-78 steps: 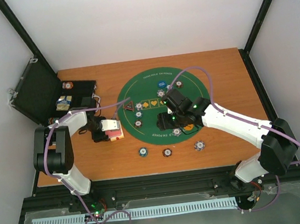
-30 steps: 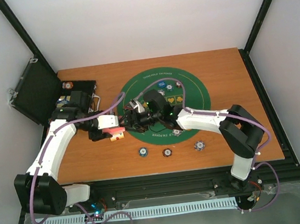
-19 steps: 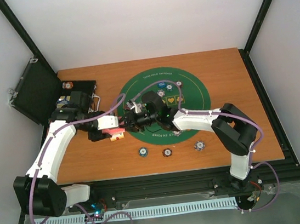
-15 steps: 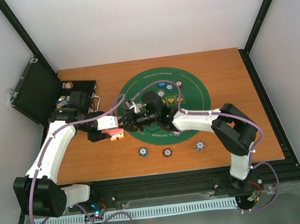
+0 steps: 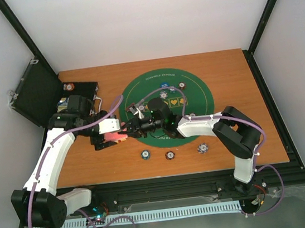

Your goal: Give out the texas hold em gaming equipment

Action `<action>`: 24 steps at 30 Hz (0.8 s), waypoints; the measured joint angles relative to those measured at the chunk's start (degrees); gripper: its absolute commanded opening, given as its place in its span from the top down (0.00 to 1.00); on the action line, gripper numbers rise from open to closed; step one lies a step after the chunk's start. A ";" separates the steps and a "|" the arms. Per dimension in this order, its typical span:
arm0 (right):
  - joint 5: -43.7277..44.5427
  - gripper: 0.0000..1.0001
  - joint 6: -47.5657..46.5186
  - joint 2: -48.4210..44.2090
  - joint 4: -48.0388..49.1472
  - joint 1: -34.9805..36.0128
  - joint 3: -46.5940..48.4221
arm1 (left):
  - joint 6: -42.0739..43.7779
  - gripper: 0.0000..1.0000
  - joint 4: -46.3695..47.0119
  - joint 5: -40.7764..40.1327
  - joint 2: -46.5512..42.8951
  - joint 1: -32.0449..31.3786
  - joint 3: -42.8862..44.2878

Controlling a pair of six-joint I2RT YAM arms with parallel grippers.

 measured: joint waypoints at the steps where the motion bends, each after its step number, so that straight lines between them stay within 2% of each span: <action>1: -0.17 0.97 0.09 0.00 0.52 0.07 0.00 | -0.02 0.00 -0.26 0.44 0.28 -0.02 0.00; 12: -1.88 0.97 0.00 0.00 1.95 0.61 -0.09 | -2.29 0.05 -1.29 2.58 1.44 -0.02 -0.09; 24: -2.05 0.97 -1.05 0.00 0.61 0.66 -0.09 | -2.32 0.17 -4.81 3.63 2.25 -0.04 0.11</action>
